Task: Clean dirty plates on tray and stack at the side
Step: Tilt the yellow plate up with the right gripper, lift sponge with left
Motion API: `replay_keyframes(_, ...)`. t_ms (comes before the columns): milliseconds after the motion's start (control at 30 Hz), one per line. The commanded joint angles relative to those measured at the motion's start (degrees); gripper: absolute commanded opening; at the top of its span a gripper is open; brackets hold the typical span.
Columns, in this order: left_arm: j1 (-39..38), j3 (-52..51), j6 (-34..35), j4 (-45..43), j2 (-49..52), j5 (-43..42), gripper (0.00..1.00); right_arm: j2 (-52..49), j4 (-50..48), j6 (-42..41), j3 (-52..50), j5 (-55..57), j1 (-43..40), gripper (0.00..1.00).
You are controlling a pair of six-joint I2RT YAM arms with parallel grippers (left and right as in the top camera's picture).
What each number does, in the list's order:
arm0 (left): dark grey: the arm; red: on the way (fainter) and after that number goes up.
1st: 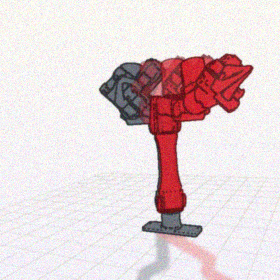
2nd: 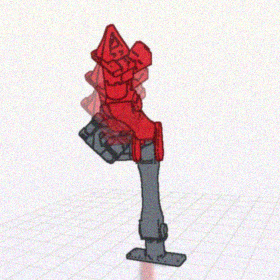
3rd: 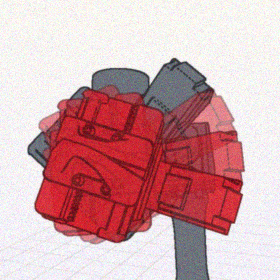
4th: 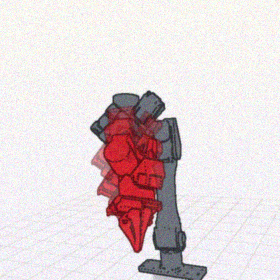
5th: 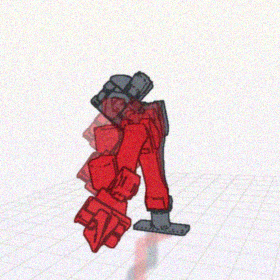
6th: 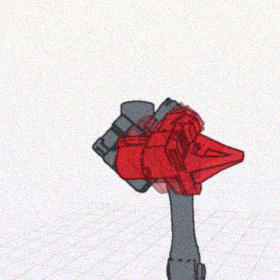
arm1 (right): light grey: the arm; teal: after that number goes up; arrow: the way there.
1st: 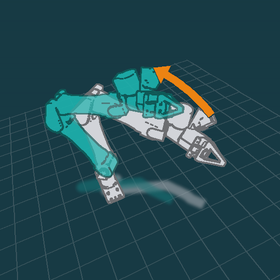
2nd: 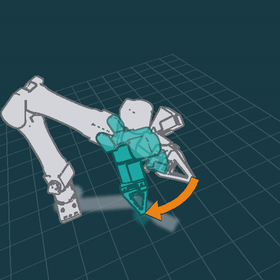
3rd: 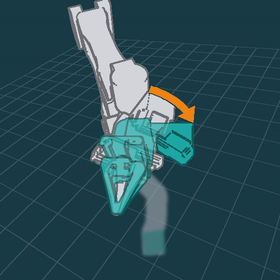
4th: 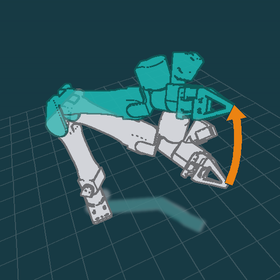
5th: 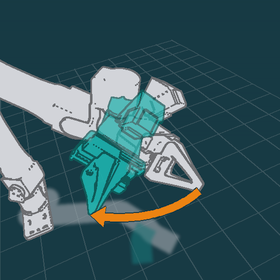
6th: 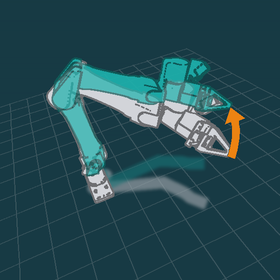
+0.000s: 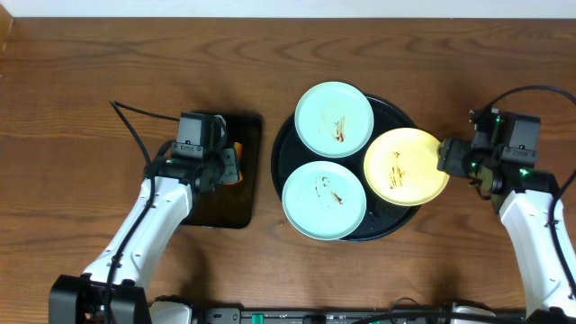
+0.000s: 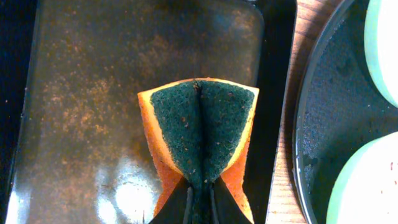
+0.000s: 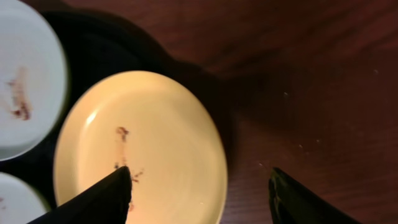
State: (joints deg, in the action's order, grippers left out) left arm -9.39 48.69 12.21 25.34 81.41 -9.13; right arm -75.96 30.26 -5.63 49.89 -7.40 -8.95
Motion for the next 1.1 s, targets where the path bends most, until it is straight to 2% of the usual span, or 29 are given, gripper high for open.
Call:
replay_keyframes(0, 0.26, 0.94, 0.13, -0.09, -0.70, -0.74, 0.08, -3.41, 0.81, 0.11, 0.90, 3.52, -1.60, 0.64)
replay_keyframes(167, 0.26, 0.94, 0.15, -0.07, -0.70, -0.74, 0.07, -10.58, 0.59, 0.11, 0.90, 2.43, -1.68, 0.52)
replay_keyframes(300, 0.26, 0.94, 0.13, -0.02, -0.70, -0.74, 0.08, -15.30, -0.09, 0.09, 0.90, 0.44, -1.68, 0.34)
replay_keyframes(467, 0.26, 0.94, 0.13, -0.02, -0.70, -0.74, 0.08, -15.91, -0.33, 0.11, 0.90, -1.90, -1.68, 0.24)
replay_keyframes(700, 0.26, 0.94, 0.13, -0.04, -0.70, -0.74, 0.07, -15.85, -0.26, 0.09, 0.90, -2.12, -1.68, 0.03)
replay_keyframes(1067, 0.26, 0.94, 0.13, 0.09, -0.70, -0.74, 0.07, -15.85, 0.85, 0.09, 0.90, -2.10, -1.68, 0.01)
